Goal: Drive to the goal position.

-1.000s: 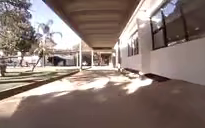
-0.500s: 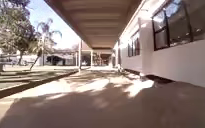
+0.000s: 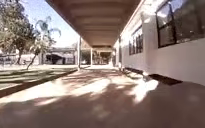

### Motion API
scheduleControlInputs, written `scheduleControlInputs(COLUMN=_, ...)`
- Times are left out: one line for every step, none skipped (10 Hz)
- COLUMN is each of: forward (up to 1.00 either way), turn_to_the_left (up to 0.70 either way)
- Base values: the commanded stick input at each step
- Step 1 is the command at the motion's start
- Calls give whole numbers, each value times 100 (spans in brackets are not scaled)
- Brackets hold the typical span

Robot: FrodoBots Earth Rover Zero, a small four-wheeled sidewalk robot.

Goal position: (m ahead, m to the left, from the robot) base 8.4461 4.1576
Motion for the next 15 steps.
scheduleControlInputs(forward=70, turn_to_the_left=0)
scheduleControlInputs(forward=70, turn_to_the_left=0)
scheduleControlInputs(forward=70, turn_to_the_left=0)
scheduleControlInputs(forward=70, turn_to_the_left=0)
scheduleControlInputs(forward=70, turn_to_the_left=0)
scheduleControlInputs(forward=70, turn_to_the_left=0)
scheduleControlInputs(forward=70, turn_to_the_left=0)
scheduleControlInputs(forward=70, turn_to_the_left=0)
scheduleControlInputs(forward=70, turn_to_the_left=0)
scheduleControlInputs(forward=70, turn_to_the_left=0)
scheduleControlInputs(forward=70, turn_to_the_left=0)
scheduleControlInputs(forward=70, turn_to_the_left=0)
scheduleControlInputs(forward=70, turn_to_the_left=0)
scheduleControlInputs(forward=70, turn_to_the_left=0)
scheduleControlInputs(forward=70, turn_to_the_left=0)
